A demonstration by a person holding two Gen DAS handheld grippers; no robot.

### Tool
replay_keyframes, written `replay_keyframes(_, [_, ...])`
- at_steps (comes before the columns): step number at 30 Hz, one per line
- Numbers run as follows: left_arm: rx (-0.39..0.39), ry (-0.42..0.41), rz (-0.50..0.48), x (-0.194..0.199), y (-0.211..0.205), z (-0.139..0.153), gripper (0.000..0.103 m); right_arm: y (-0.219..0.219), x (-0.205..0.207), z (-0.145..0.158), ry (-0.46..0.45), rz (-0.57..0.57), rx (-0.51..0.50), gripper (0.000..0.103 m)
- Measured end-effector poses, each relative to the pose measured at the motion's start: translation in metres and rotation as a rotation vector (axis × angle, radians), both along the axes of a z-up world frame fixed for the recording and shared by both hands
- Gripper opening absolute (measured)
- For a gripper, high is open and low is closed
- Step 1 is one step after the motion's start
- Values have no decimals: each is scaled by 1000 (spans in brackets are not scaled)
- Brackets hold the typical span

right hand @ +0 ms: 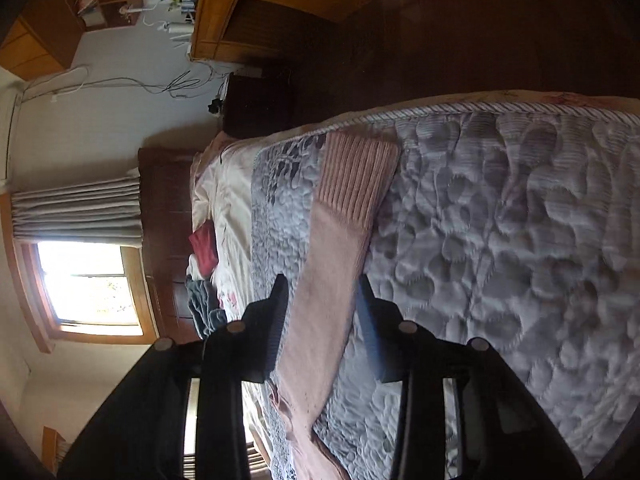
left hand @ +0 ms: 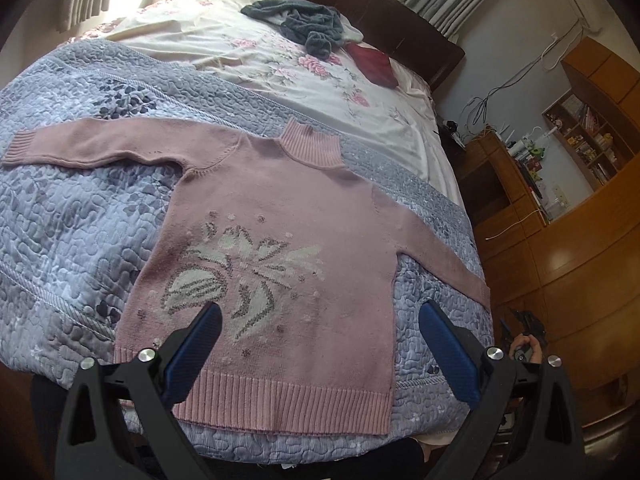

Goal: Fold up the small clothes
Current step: 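Grasp the cuff of the sweater sleeve with the right gripper, then lift the sleeve and fold it across the sweater body with the right gripper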

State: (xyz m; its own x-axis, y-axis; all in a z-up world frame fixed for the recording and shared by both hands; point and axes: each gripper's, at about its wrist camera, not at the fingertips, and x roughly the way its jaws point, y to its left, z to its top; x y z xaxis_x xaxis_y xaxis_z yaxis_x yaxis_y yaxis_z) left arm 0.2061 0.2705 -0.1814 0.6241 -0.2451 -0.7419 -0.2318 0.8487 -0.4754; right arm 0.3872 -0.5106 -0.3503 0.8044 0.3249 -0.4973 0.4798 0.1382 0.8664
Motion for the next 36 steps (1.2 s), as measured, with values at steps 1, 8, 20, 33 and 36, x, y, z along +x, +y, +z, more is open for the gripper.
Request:
replay_keyframes(1, [-2, 6, 3, 6, 0, -3, 99, -5, 8, -8, 10, -9, 2, 33])
replay_keyframes(8, [-72, 70, 27, 34, 1, -38, 99, -19, 45, -50, 104, -35, -32, 33])
replay_keyframes(20, [-128, 131, 49, 40, 19, -69, 99, -14, 81, -34, 70, -12, -165, 6])
replay_keyframes(33, [-203, 179, 25, 47, 53, -100, 99, 156, 124, 130, -196, 331, -534, 5])
replay_keyframes(36, [-224, 196, 4, 55, 54, -99, 99, 208, 127, 148, -238, 404, -588, 5])
